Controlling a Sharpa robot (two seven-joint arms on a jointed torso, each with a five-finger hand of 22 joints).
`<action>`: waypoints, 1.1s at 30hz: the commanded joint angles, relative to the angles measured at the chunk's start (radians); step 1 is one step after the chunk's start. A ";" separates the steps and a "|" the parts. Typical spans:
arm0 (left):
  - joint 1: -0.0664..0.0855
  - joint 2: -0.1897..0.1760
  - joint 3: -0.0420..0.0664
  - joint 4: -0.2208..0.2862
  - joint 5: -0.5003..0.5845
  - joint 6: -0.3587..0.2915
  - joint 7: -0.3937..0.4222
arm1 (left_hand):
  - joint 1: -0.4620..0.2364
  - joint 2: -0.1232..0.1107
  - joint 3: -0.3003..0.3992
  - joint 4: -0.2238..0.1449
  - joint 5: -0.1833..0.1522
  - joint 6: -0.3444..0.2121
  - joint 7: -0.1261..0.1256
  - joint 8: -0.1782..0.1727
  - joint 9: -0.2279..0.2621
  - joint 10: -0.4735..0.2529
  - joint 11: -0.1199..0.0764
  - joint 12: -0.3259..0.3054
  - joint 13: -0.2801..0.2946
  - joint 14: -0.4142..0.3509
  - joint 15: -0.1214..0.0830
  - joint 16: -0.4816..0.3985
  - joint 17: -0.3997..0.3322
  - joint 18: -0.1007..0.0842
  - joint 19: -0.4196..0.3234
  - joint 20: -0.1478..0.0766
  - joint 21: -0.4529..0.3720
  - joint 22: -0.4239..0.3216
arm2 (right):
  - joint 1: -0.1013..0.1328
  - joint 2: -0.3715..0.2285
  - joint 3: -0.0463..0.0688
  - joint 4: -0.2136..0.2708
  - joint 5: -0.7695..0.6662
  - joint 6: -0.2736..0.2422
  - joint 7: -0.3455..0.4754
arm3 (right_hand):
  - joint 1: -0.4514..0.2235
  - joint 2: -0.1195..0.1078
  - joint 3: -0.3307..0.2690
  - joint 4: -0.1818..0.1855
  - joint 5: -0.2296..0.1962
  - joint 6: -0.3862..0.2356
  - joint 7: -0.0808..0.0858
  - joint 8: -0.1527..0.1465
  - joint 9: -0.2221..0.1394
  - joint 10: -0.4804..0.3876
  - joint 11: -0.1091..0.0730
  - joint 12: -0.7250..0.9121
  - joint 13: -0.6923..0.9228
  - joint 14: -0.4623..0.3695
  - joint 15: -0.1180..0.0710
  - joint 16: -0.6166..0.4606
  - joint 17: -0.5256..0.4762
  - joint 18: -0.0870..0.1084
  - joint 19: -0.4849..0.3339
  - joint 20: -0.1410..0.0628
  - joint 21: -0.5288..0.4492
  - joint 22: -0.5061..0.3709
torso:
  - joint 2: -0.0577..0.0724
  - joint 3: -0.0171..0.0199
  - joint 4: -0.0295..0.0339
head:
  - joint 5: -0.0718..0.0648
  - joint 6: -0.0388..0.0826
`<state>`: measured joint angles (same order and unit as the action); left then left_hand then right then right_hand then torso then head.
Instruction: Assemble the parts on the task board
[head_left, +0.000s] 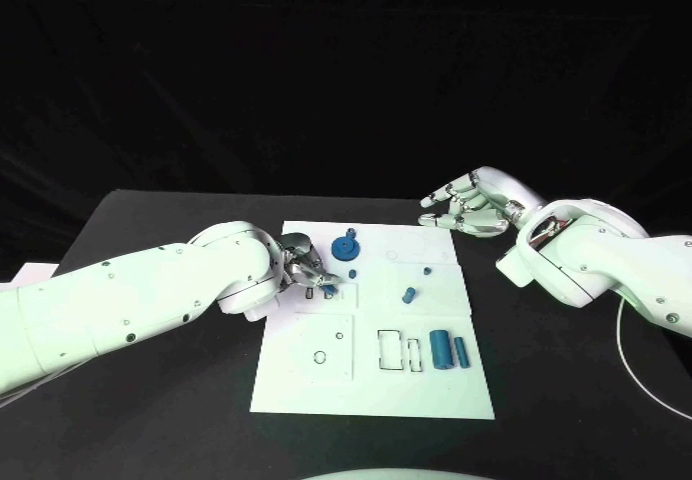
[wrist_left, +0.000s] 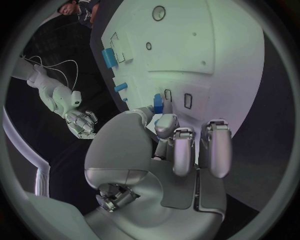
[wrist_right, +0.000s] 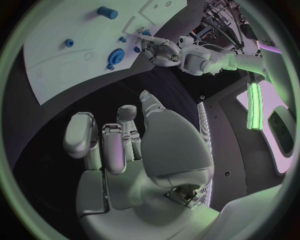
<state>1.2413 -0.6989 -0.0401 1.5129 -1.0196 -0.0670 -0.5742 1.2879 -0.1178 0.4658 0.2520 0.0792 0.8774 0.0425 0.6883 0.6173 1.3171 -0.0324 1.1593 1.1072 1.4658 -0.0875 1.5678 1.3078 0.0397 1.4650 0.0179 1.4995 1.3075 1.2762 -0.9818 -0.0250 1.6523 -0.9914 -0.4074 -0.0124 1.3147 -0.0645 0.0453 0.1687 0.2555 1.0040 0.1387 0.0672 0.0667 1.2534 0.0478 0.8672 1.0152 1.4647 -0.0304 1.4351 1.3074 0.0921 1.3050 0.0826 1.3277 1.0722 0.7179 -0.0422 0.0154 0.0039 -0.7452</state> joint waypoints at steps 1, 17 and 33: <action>-0.009 -0.005 0.001 0.007 -0.094 -0.134 0.080 | -0.001 -0.014 0.162 -0.154 -0.006 0.004 -0.005 0.005 0.000 0.010 0.000 0.007 0.003 0.105 -0.001 0.003 0.263 -0.018 0.070 0.003 0.007 0.184 | -0.001 -0.001 0.000 0.002 0.000 0.009 0.006 | -0.001 0.008 -0.002 0.002 0.004 0.004 -0.001 0.006 0.001 -0.008 0.002 -0.001 -0.002 0.053 0.006 -0.006 0.008 0.010 -0.005 0.001 -0.007 0.000 | 0.000 0.0007 0.0014 | 0.001 0.002; -0.037 -0.004 0.001 0.008 -0.158 -0.064 0.044 | -0.004 -0.020 0.167 -0.154 -0.007 0.008 -0.006 0.002 0.000 0.009 -0.001 0.001 -0.004 0.105 -0.002 0.003 0.263 -0.018 0.070 0.003 0.007 0.184 | -0.001 -0.001 0.000 0.002 0.004 0.011 0.009 | -0.003 0.010 -0.004 0.006 0.006 0.004 -0.001 0.006 0.001 -0.007 0.002 0.002 0.000 0.054 0.006 -0.006 0.008 0.010 -0.005 0.001 -0.007 -0.001 | 0.002 0.0014 -0.0005 | 0.003 0.000; -0.040 0.000 0.001 0.008 -0.159 0.004 0.009 | -0.005 -0.037 0.170 -0.163 -0.012 0.013 -0.008 -0.005 -0.005 0.012 -0.002 0.001 -0.003 0.105 -0.003 0.003 0.263 -0.018 0.070 0.002 0.008 0.185 | -0.001 0.000 -0.001 0.002 0.006 0.014 0.010 | -0.004 0.010 -0.006 0.008 0.007 0.004 -0.001 0.006 0.001 -0.007 0.002 0.001 -0.001 0.054 0.006 -0.007 0.008 0.010 -0.005 0.001 -0.008 -0.001 | 0.001 0.0010 0.0006 | 0.003 -0.006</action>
<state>1.2028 -0.7008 -0.0386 1.5192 -1.1708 -0.1048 -0.5515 1.2782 -0.1461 0.4835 0.2398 0.0716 0.8919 0.0426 0.6845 0.6141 1.3240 -0.0323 1.1655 1.1029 1.4658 -0.0875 1.5678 1.3075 0.0397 1.4650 0.0180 1.5026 1.3078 1.2761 -0.9827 -0.0258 1.6532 -0.9840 -0.4057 -0.0107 1.3109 -0.0606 0.0415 0.1725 0.2593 1.0040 0.1387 0.0672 0.0667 1.2535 0.0479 0.8673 1.0153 1.4646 -0.0304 1.4351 1.3080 0.0921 1.3051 0.0827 1.3237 1.0723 0.7190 -0.0409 0.0158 0.0060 -0.7510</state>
